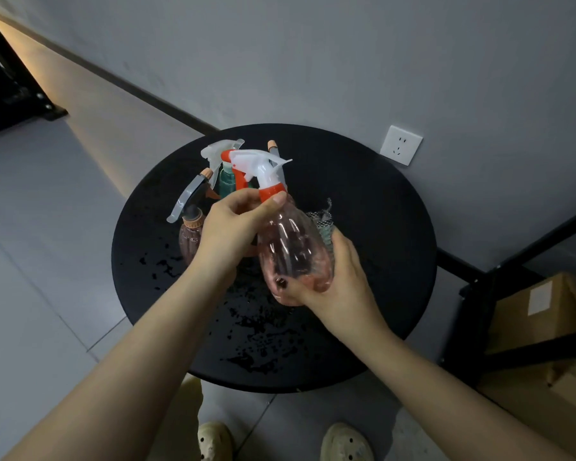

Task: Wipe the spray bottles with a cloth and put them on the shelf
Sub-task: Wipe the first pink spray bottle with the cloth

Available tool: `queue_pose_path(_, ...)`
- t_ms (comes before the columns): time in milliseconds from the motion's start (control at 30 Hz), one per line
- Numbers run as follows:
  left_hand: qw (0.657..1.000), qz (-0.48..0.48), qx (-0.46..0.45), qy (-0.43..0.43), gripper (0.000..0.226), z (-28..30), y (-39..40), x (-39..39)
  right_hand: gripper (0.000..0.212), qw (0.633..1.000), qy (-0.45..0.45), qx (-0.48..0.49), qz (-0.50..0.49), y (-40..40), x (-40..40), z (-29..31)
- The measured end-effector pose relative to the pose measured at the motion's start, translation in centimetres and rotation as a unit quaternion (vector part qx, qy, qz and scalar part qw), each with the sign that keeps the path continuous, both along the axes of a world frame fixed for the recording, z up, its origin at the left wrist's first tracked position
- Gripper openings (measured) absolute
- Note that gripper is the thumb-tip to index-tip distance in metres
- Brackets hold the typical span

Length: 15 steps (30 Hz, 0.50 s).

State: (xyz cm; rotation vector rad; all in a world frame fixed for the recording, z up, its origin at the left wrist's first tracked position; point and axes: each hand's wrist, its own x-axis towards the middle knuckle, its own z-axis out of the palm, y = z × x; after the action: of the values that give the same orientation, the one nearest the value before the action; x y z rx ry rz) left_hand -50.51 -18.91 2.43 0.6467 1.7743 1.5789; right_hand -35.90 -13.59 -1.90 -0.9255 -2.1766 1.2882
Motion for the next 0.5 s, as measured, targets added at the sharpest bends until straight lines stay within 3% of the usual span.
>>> queue_pose_path(100,0.999,-0.043,-0.006,-0.018,0.024,0.0,-0.2,-0.7,0.046,0.994,0.092,0.054,0.029,1.0,0.2,0.3)
queue_pose_path(133,0.998,-0.057,-0.012,-0.023,0.023,-0.1,-0.2,-0.9,0.041,0.990,0.105,0.092,0.033,1.4,0.2,0.4)
queue_pose_path(267,0.995,-0.081,-0.031,-0.053,0.018,-0.6,0.2,-1.3,0.044,0.967,0.099,0.220,0.081,2.3,-0.4,1.6)
queue_pose_path(500,0.992,-0.097,-0.035,-0.074,0.023,-1.0,0.2,-2.0,0.053,0.886,0.039,0.425,0.182,2.2,1.2,1.3)
